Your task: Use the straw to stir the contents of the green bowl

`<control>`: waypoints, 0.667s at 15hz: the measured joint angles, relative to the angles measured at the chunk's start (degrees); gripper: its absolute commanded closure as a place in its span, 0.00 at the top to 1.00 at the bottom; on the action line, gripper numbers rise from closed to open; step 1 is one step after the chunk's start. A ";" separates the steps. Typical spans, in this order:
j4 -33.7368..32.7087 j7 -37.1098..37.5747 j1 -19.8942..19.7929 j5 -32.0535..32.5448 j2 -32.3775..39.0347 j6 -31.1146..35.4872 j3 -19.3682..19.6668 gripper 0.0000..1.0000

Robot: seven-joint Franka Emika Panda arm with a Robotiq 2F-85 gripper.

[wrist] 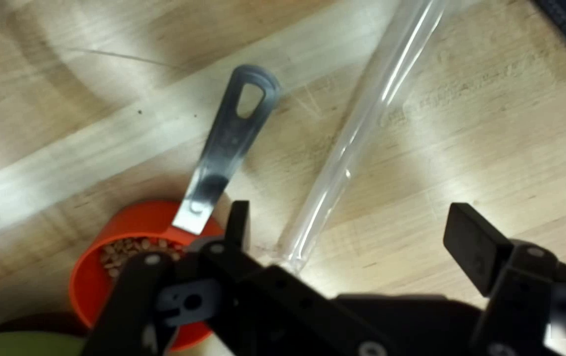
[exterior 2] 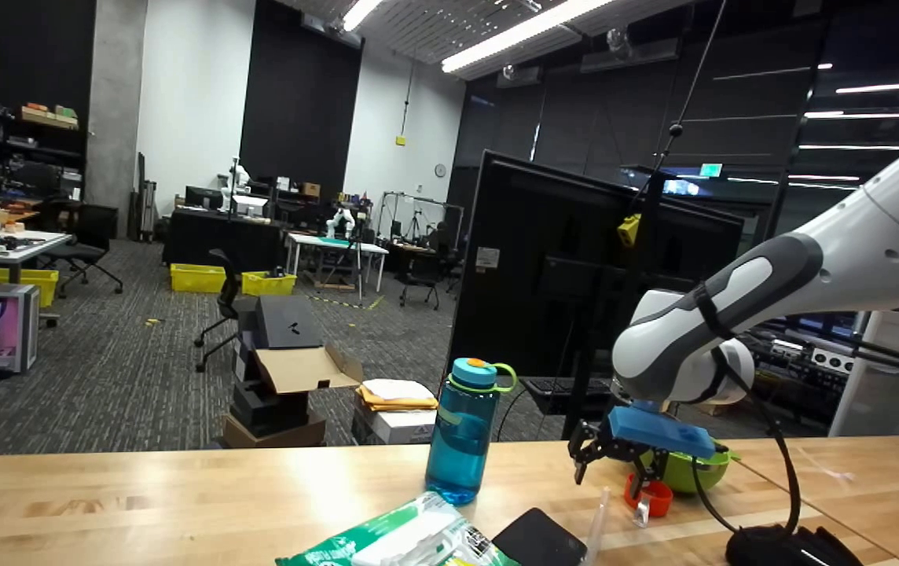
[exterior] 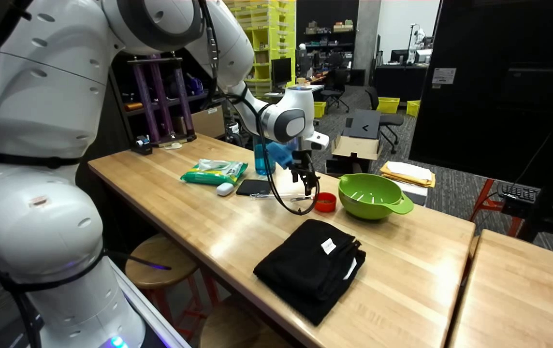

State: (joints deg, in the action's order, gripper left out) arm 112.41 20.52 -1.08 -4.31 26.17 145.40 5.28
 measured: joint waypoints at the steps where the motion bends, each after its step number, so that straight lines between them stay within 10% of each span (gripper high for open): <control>1: 0.00 0.00 0.02 0.00 0.00 0.00 0.00 1.00; 10: -0.19 -0.09 -0.34 0.00 0.61 -0.06 0.00 1.00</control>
State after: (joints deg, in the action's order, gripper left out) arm 112.22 20.43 -1.43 -4.31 26.78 145.34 5.28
